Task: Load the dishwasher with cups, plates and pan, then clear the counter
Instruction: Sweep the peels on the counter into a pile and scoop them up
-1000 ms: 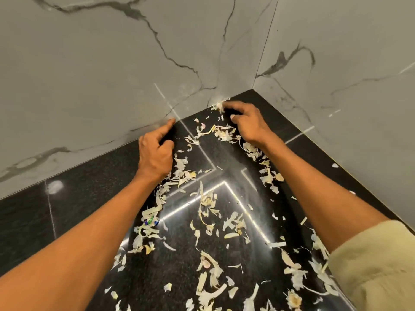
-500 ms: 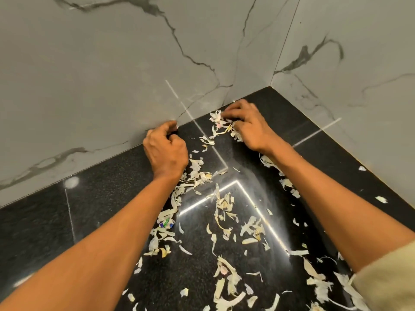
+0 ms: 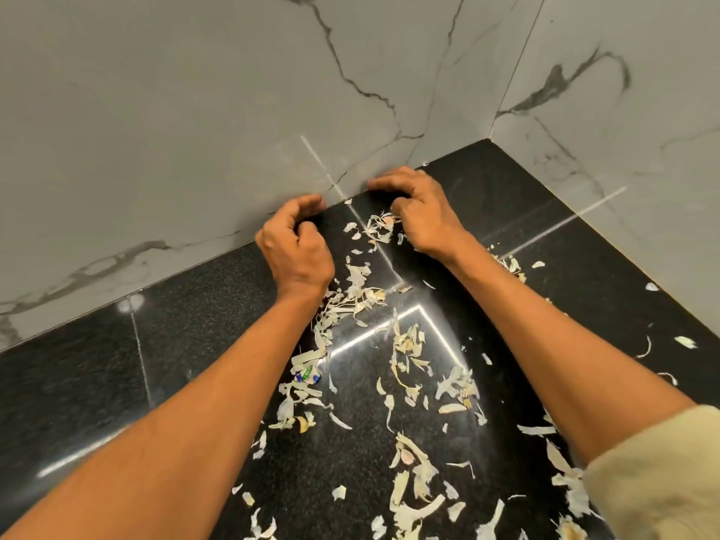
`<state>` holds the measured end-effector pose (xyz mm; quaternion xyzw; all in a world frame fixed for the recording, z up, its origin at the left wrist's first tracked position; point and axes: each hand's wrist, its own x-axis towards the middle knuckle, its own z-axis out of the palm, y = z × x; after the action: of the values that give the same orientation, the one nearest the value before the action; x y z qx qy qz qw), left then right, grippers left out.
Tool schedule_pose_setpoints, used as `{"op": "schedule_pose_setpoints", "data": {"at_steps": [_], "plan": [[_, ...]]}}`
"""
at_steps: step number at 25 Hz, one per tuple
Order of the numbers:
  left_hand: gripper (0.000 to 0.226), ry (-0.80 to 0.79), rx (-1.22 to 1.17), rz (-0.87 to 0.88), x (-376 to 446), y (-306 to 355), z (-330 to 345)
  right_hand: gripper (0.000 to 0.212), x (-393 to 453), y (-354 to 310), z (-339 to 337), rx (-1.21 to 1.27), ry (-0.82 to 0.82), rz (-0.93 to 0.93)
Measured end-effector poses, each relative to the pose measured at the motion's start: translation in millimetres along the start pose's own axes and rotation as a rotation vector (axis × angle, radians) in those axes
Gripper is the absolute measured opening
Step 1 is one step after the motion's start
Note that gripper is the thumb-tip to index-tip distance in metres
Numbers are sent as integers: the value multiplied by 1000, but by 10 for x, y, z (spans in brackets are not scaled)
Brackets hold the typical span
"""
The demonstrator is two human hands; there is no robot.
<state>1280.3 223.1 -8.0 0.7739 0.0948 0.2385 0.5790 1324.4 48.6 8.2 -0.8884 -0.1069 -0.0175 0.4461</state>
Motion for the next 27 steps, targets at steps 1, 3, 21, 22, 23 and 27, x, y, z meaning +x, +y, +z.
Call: {"op": "schedule_pose_setpoints", "data": {"at_steps": [1,3,21,22,23,27], "plan": [[46,39,11,-21,-4,10,7,53,7,-21,37,-110,-89,-55],[45,70,41,-39,-4,28,14,59,-19,-81,113,-192,-203,-112],[52,-108,48,37,-23,74,-14,61,-174,-294,161,-466,-298,-267],[51,-96,38,38,-23,56,-6,57,-149,-290,123,-439,-276,-253],[51,-98,33,32,-23,43,-1,54,-118,-289,76,-416,-218,-228],[53,-281,173,48,-11,-24,18,47,28,-106,-145,-537,86,-45]]}}
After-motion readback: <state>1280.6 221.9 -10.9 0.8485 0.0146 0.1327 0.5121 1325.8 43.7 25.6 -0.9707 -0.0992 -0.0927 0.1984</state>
